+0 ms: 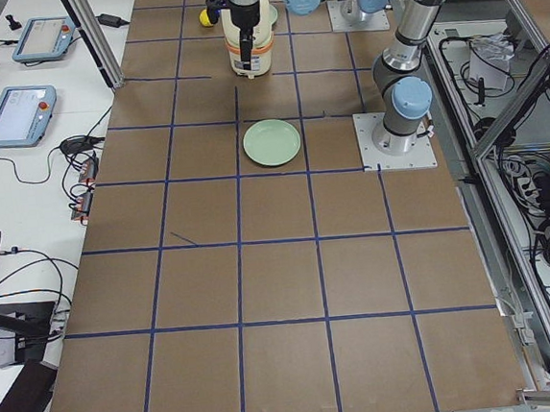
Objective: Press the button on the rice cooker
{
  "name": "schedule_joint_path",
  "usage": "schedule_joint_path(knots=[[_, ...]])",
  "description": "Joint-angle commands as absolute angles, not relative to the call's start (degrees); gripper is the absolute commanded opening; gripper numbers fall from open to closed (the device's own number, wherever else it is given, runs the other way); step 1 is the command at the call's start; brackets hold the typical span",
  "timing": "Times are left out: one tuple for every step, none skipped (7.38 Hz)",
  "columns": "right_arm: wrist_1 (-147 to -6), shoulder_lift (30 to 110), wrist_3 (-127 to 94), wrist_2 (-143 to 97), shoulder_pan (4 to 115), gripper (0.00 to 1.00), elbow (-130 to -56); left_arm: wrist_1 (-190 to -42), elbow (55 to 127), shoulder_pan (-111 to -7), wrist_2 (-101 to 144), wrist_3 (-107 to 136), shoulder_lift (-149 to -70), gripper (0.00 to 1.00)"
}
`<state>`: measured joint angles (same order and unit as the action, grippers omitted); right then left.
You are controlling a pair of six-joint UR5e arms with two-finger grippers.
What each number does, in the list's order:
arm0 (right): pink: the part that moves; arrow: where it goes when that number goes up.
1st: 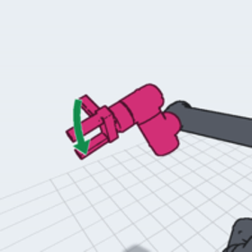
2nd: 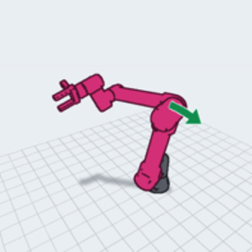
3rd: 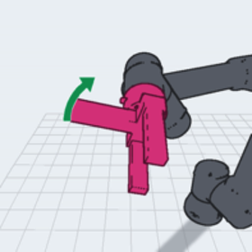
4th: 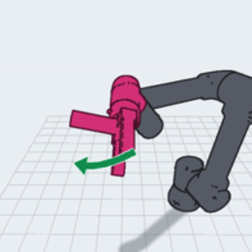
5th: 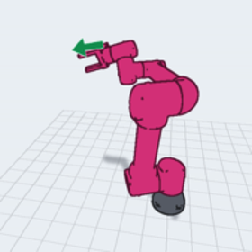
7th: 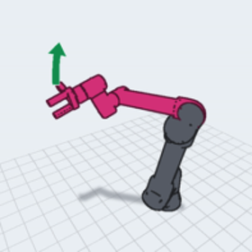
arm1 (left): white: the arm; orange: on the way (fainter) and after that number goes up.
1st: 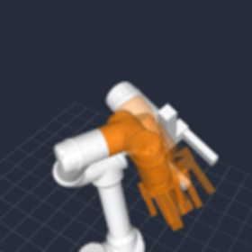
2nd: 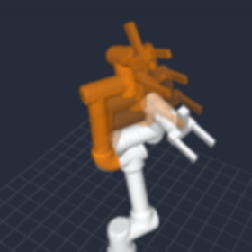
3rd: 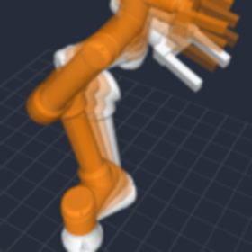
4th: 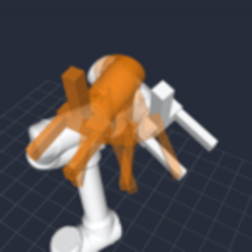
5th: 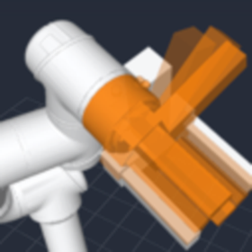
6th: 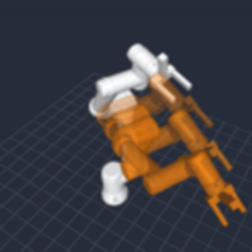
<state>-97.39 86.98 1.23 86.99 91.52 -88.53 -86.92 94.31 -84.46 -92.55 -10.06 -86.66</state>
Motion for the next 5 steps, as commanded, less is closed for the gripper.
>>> schedule_joint_path(knots=[[-97.38,87.01,1.58,87.01,91.58,1.00,-88.59,-86.92,94.31,-84.46,-92.55,-10.02,-86.66,1.00],[-97.38,87.01,1.58,86.92,91.58,1.00,-88.68,-86.92,94.31,-84.46,-92.55,-10.02,-86.66,1.00],[-97.47,87.10,1.58,86.92,91.50,1.00,-89.29,-86.92,94.31,-84.46,-92.55,-10.02,-86.66,1.00],[-97.47,87.19,1.58,87.01,91.49,1.00,-89.91,-86.92,94.31,-84.46,-92.55,-10.02,-86.66,1.00],[-97.47,87.19,1.58,86.92,91.41,1.00,-89.91,-86.92,94.31,-84.46,-92.55,-10.02,-86.66,1.00]])
